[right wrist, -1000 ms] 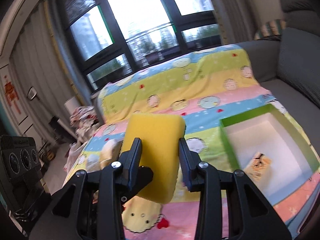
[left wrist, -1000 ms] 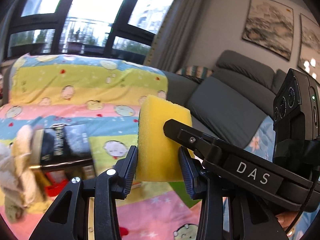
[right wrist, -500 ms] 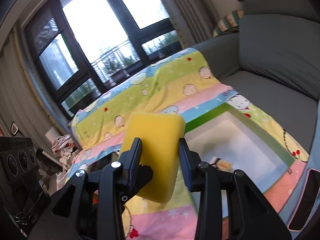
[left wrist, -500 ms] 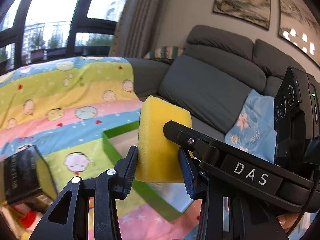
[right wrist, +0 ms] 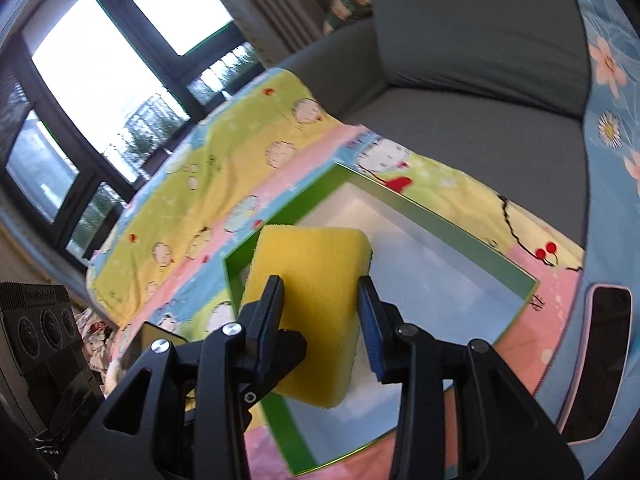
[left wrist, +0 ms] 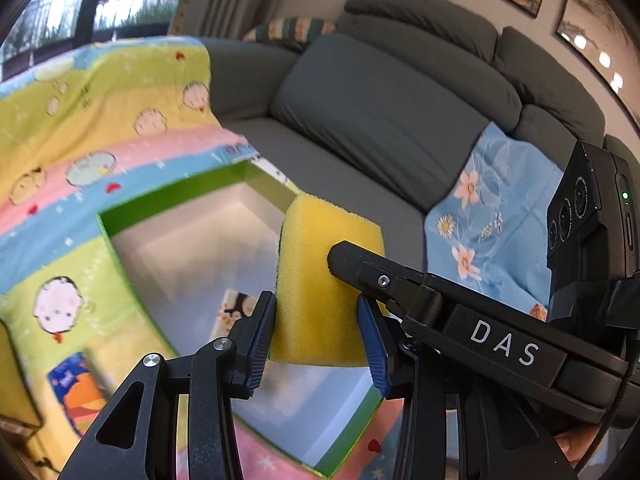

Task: Organize soft objects
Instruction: 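Carry the yellow sponge into the green box beside the tissue pack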

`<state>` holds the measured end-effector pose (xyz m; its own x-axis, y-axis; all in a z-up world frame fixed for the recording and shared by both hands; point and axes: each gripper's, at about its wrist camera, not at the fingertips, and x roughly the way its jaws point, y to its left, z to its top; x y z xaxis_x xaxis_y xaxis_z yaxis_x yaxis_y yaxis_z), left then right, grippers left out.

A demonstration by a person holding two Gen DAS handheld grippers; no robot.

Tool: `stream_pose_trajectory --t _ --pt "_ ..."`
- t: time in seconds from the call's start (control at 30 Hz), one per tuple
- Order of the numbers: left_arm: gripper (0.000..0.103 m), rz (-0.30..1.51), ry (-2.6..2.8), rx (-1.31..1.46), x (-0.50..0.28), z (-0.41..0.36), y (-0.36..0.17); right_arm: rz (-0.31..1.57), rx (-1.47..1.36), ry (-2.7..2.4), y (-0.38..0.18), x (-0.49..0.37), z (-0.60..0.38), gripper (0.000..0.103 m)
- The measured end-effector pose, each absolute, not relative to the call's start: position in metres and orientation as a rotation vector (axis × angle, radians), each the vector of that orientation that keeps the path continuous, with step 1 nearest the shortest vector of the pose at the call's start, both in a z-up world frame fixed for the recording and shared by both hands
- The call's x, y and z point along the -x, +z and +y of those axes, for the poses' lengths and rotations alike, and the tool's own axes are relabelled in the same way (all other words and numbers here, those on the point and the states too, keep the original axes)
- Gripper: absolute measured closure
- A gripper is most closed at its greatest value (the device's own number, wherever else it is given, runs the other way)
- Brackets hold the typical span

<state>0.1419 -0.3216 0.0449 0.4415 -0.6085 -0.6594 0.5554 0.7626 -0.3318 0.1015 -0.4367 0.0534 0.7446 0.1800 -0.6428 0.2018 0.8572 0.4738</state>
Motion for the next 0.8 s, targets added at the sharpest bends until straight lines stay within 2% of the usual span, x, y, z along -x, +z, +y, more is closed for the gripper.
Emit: stream_pose_trajectory --t 0.8 --pt "0.061 1.022 -0.772 0.071 -0.167 -0.336 0.007 0.894 -0.574 -0.123 0.019 -0.119 -0.454 0.064"
